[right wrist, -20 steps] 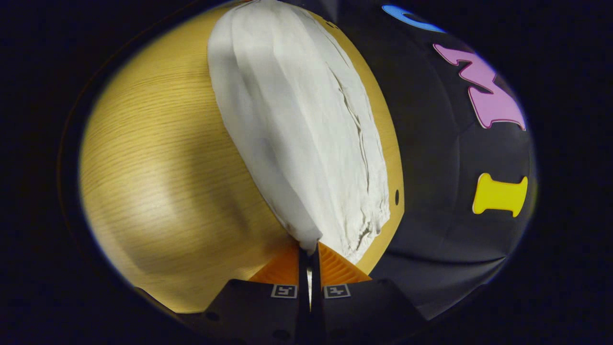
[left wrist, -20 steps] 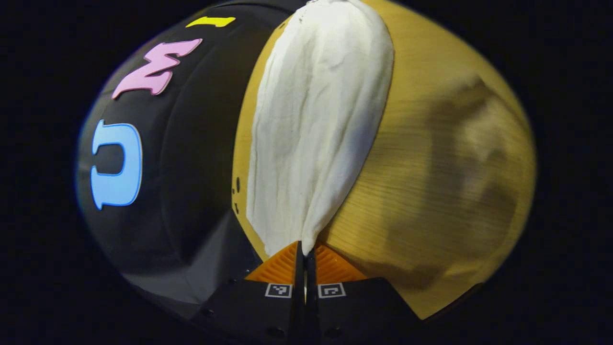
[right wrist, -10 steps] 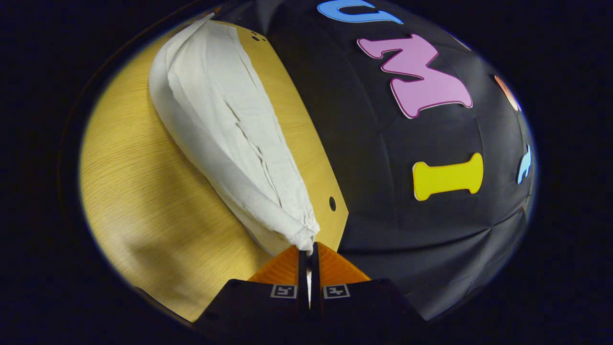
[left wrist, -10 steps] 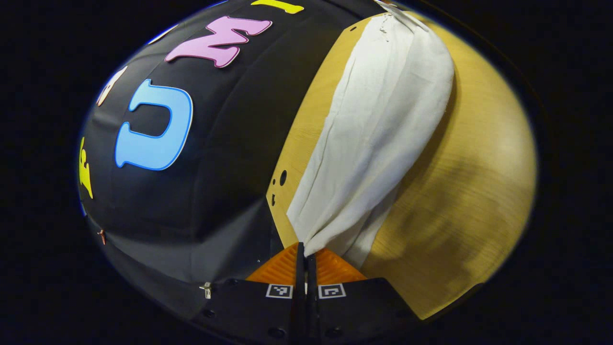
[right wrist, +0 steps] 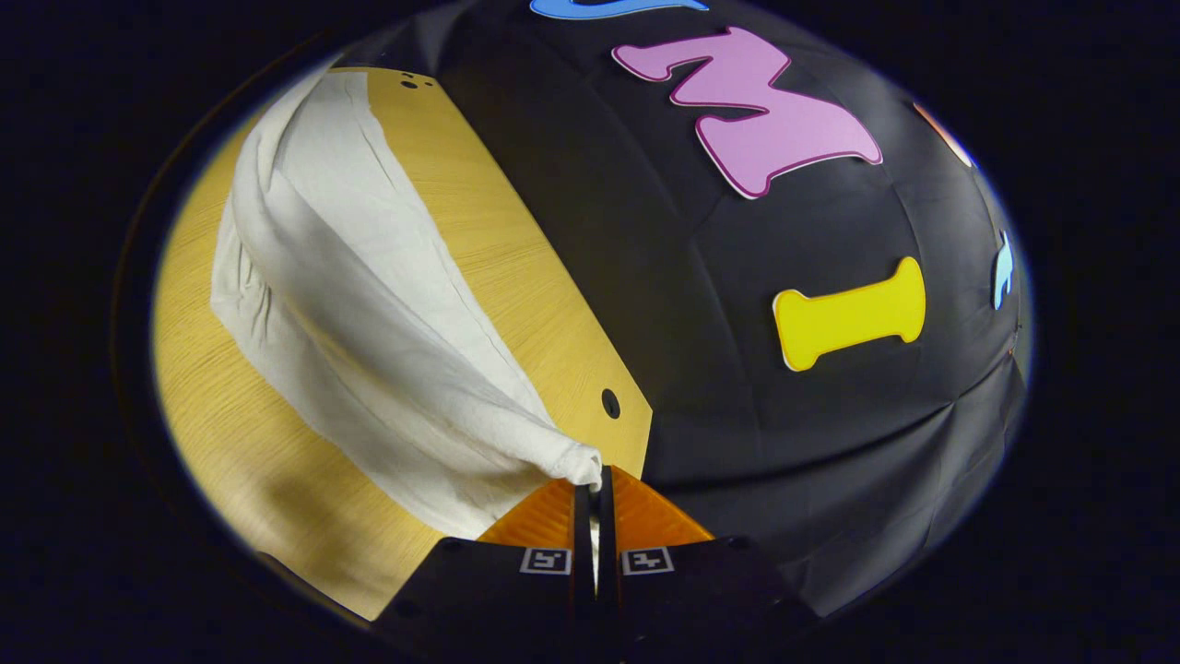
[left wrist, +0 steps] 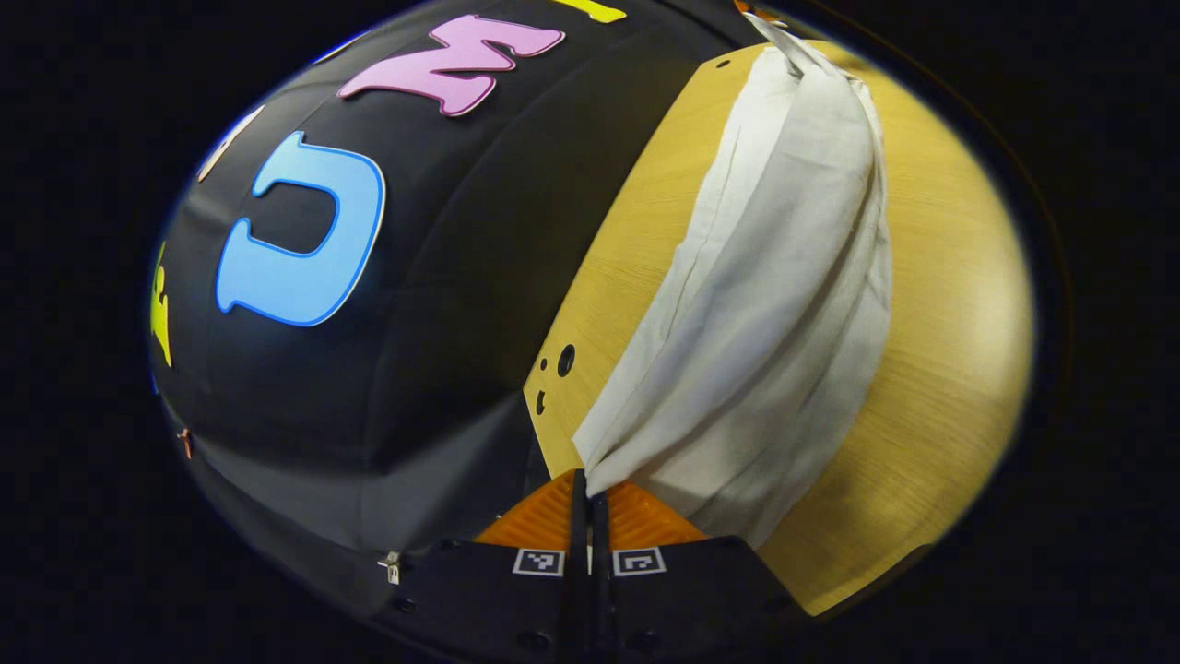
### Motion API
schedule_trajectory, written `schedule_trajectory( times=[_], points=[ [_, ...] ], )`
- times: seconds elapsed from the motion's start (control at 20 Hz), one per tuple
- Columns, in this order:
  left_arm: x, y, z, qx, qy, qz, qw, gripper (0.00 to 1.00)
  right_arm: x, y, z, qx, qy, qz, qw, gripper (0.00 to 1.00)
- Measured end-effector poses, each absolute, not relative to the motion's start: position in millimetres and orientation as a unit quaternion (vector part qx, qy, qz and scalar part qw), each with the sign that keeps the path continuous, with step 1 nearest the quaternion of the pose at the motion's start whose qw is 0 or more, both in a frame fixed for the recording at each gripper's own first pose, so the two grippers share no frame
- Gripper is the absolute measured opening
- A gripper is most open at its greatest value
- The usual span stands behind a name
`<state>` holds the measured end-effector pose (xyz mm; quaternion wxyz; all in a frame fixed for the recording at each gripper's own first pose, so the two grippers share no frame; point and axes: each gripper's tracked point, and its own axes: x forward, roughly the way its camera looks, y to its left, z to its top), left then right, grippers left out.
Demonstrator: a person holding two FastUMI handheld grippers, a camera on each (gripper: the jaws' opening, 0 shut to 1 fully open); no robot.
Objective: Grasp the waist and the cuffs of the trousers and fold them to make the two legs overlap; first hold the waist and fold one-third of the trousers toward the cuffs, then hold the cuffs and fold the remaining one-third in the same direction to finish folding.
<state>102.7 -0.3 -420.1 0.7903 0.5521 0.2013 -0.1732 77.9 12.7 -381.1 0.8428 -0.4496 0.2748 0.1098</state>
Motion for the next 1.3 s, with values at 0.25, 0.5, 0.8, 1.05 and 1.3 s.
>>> schedule_trajectory(
  times=[0.25, 0.5, 0.8, 1.05, 1.3],
  points=[
    [180, -14, -408, 0.469, 0.224, -0.108, 0.848, 0.05, 108, 18, -398, -0.441, 0.283, 0.095, 0.846, 0.05],
    [214, -27, -472, 0.526, 0.254, -0.138, 0.800, 0.05, 143, 25, -440, -0.428, 0.312, 0.084, 0.844, 0.05],
    [216, -19, -516, 0.537, 0.287, -0.145, 0.780, 0.05, 134, 26, -513, -0.438, 0.386, 0.104, 0.805, 0.06],
    [213, -11, -520, 0.527, 0.298, -0.137, 0.784, 0.05, 130, 24, -511, -0.444, 0.379, 0.121, 0.803, 0.07],
    [212, -14, -519, 0.530, 0.301, -0.134, 0.781, 0.05, 130, 24, -511, -0.442, 0.376, 0.117, 0.806, 0.07]
  ],
)
